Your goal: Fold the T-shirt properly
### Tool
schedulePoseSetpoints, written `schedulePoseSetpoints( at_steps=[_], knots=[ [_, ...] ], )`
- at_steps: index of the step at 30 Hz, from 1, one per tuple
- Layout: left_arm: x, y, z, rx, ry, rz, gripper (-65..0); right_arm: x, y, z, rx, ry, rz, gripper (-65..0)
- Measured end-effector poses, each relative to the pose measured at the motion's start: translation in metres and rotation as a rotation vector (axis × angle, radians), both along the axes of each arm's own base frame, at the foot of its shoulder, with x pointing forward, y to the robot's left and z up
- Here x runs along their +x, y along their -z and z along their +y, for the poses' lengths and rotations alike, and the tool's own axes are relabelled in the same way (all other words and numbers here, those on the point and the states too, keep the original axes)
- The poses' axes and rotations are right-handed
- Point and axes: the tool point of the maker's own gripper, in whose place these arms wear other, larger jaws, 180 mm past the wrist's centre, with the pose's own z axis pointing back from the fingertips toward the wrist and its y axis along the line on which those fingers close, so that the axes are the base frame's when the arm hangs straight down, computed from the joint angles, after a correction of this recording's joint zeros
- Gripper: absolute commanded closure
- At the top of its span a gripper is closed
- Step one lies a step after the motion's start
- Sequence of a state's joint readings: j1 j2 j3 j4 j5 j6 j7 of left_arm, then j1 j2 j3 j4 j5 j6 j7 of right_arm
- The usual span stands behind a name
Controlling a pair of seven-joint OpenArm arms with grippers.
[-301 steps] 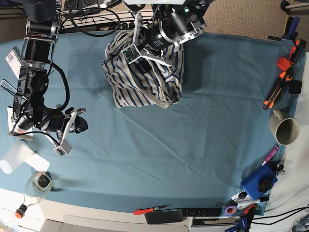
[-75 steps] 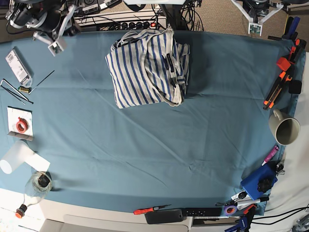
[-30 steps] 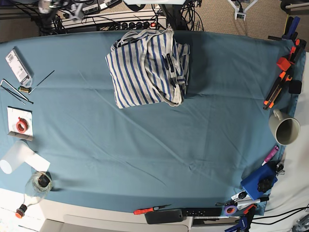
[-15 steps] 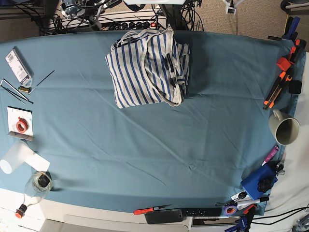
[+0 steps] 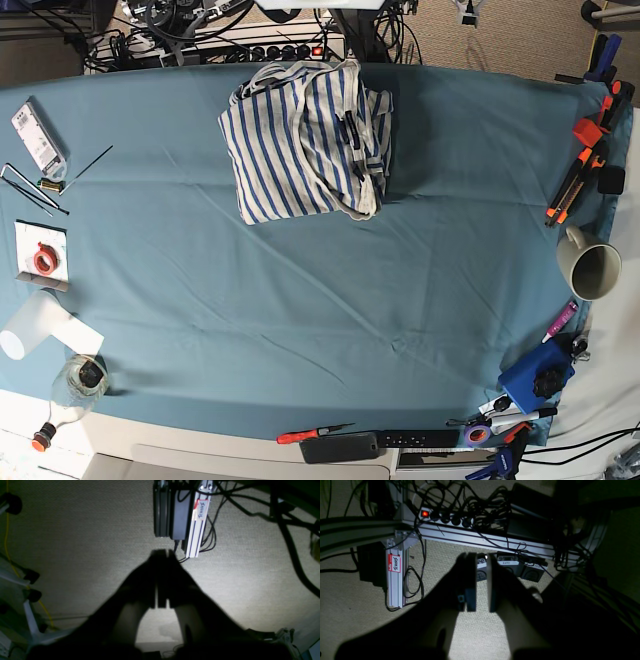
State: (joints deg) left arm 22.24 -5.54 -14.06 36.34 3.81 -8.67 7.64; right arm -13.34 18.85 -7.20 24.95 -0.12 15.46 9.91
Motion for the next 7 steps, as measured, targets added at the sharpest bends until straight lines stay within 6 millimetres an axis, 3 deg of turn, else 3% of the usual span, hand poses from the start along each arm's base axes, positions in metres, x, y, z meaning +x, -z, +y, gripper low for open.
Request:
schedulePoseSetpoints(
  at_steps=[7],
  knots=[
    [0.0047, -0.0009, 0.0010, 0.003, 0.002, -0.013, 0.0, -0.0001, 0.0000, 0.0001, 0.000, 0.000, 0.001, -8.2]
  ],
)
